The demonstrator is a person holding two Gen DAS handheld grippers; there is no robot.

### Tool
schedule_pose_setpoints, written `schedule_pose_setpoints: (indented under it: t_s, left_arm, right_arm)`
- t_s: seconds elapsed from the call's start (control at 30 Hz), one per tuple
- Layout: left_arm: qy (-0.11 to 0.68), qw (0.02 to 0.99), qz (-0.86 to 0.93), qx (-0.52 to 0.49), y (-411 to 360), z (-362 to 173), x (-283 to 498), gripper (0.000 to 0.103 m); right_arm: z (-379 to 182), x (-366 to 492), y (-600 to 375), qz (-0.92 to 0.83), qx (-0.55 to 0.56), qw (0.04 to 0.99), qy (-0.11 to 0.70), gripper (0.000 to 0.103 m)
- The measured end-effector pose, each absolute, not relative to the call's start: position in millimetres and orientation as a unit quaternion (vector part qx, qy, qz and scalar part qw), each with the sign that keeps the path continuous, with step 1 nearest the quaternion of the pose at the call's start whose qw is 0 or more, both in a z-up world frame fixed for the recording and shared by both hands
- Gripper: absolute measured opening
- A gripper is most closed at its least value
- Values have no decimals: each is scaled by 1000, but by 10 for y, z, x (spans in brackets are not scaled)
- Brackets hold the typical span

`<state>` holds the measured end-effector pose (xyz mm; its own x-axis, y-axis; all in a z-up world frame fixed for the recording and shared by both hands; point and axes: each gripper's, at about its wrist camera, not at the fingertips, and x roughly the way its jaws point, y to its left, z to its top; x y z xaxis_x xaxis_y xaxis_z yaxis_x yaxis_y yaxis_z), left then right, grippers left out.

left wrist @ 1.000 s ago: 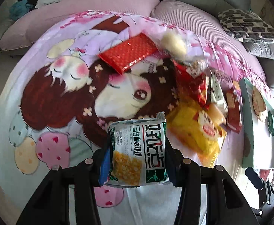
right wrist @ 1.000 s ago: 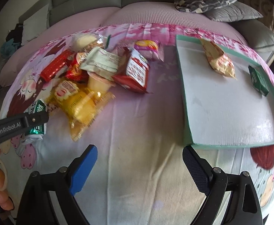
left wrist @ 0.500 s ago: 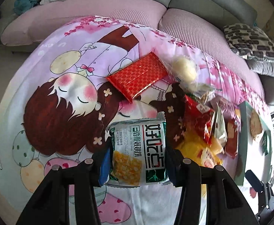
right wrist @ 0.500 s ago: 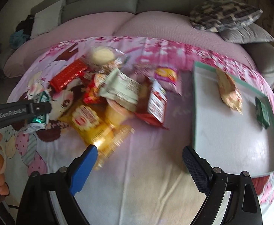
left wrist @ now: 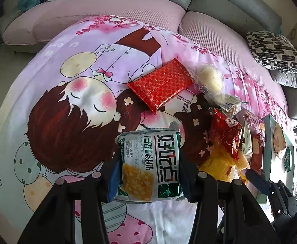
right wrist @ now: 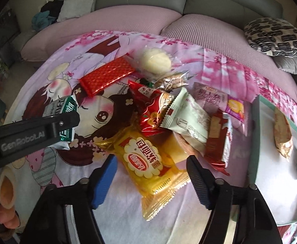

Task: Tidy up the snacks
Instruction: 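Hold the corn snack bag in the left tool while the right tool grasps the yellow bread pack, then carry the corn bag and yellow bread pack over the tray with both tools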

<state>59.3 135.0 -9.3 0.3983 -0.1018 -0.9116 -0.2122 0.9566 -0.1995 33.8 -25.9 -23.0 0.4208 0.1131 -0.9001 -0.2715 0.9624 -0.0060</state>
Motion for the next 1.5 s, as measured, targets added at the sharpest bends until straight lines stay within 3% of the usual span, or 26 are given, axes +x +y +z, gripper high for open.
schedule_pose_setpoints:
  t_s: [0.63,0.93,1.23,1.5]
  left_arm:
    - [568,813,27,-125,1239,-229,644,52]
    - [585,804,32,-104,1148,-358,692,52]
    - [571,815,47,-88,1119,-268,670,52]
    - [560,822,56,-83,1051,-206,651,52]
  right_arm:
    - [-498,346,-227,130,-15,813,567,58]
    - [-544,359,-189,115,-10,827,550,57]
    - [-525,290,-242,116,33,845,521,46]
    - [-404,248,-335,130,48,849,511,42]
